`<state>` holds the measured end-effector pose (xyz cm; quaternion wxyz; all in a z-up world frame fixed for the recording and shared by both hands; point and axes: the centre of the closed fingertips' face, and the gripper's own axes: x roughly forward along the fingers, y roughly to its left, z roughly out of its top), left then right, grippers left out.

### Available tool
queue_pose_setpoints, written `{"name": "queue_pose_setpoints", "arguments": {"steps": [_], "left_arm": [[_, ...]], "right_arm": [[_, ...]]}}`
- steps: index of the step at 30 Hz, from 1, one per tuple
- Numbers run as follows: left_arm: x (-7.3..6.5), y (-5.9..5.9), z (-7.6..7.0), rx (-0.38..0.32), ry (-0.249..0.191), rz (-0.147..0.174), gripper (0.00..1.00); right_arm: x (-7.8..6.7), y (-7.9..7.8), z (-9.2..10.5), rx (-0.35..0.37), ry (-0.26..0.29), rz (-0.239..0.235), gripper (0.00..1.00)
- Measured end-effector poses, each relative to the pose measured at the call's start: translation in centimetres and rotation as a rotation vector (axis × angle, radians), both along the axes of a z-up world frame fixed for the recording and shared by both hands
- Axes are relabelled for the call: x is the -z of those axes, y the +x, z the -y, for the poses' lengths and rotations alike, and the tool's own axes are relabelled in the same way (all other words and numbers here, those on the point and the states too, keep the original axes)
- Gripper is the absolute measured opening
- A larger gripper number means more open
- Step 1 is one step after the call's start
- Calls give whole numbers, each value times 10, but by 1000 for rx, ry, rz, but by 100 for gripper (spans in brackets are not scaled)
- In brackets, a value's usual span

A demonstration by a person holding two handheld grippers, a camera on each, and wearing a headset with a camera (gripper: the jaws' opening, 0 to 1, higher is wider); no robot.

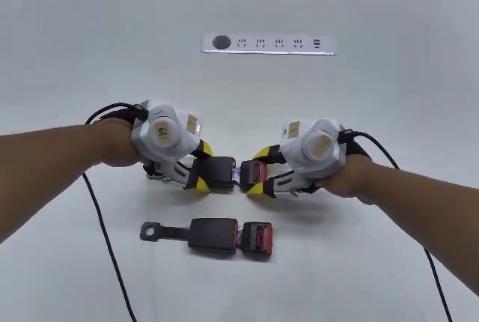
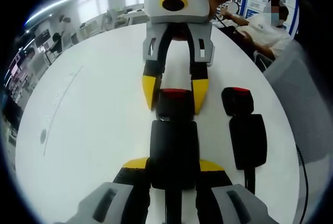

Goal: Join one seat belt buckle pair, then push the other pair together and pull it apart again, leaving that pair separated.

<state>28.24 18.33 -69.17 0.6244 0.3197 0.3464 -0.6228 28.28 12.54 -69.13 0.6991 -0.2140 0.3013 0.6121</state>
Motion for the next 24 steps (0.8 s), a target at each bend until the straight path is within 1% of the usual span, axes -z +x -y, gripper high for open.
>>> {"name": "queue_pose_setpoints", "arguments": {"steps": [4, 6, 9, 14, 18, 20, 24], "left_arm": [[1, 0, 0, -5, -14, 1, 34], [1, -1, 0, -19, -28, 0, 34], [1, -1, -3, -28, -38, 4, 34], [1, -3, -5, -30, -35, 4, 34], [0, -3, -3, -28, -34, 5, 34], [1, -3, -4, -28, -31, 6, 34], [0, -3, -3, -32, -28, 5, 34]], "right_arm": [[0, 0, 0, -4, 3, 2, 34], [1, 1, 0, -6, 4, 1, 34], [1, 1, 0, -13, 7, 0, 34], [2, 0, 3, -28, 3, 5, 34], [1, -2, 9, -25, 2, 3, 34], [1, 0, 9, -22, 2, 6, 34], [1, -4, 10, -21, 2, 6, 34]]}}
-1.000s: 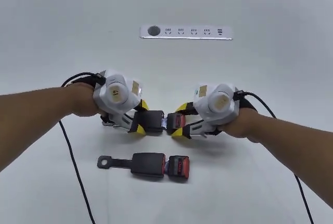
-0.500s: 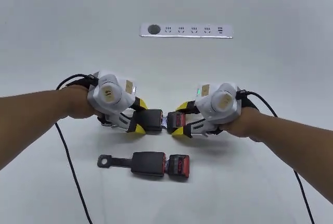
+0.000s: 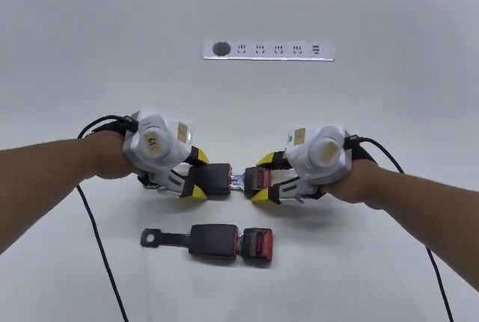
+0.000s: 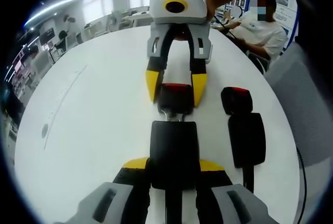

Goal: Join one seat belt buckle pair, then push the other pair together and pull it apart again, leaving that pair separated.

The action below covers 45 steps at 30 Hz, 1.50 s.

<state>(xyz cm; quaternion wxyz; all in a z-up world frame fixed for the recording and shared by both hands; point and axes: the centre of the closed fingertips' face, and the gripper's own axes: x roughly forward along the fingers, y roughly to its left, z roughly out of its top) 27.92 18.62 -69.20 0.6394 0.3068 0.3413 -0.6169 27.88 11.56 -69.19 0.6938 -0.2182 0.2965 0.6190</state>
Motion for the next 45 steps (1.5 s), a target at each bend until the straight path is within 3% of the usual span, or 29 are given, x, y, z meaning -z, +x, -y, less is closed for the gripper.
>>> {"name": "queue_pose_setpoints", "arguments": {"steps": [24, 45], "left_arm": [[-2, 1, -1, -10, -3, -6, 34], [-4, 0, -1, -16, -4, -9, 34]], "right_arm": [[3, 2, 42, 12, -6, 3, 34], [4, -5, 77, 44, -2, 1, 34]]}}
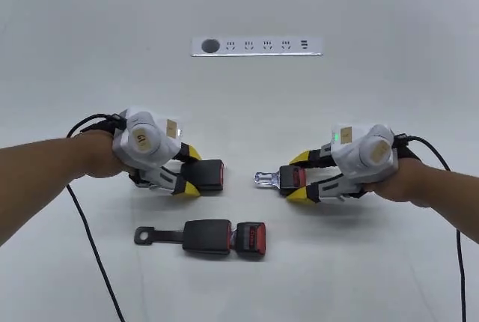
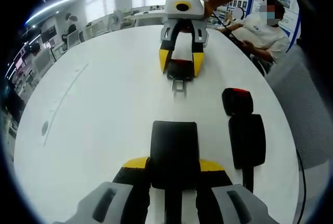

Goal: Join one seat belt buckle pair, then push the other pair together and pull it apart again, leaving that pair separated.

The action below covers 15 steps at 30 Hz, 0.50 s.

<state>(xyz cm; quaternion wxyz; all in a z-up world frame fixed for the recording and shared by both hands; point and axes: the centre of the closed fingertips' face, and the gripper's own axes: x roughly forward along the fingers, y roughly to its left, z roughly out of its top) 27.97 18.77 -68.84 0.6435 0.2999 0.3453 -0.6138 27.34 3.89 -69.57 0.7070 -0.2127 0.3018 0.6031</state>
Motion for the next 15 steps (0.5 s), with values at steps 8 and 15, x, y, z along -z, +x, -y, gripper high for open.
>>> {"name": "queue_pose_setpoints", "arguments": {"steps": [8, 15], "left_arm": [[0, 0, 0, -2, 0, -1, 34], [2, 1, -3, -2, 2, -1, 34]], "right_arm": [[-1, 1, 9, 5, -2, -1, 35], [-3, -3, 19, 9, -11, -4, 35]]}}
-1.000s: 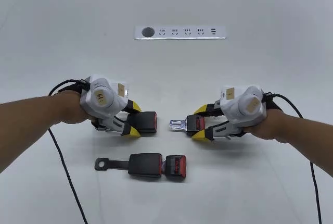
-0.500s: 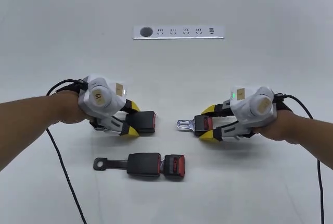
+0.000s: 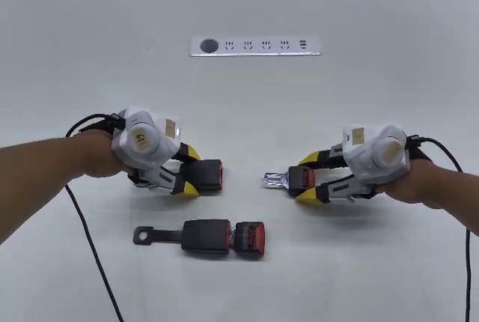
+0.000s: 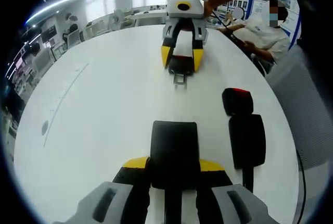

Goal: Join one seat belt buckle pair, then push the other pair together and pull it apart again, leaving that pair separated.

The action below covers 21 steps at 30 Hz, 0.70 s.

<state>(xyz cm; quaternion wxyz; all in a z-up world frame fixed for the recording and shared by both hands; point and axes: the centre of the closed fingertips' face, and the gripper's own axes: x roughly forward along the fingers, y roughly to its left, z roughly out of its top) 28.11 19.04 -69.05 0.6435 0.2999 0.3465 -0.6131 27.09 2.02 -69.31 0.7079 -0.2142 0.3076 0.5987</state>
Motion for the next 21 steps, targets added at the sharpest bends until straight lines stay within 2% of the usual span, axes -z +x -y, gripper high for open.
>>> {"name": "queue_pose_setpoints", "arguments": {"steps": [21], "left_arm": [[-1, -2, 2, -2, 8, 0, 34]], "right_arm": [[-4, -2, 26, 37, -19, 1, 35]]}}
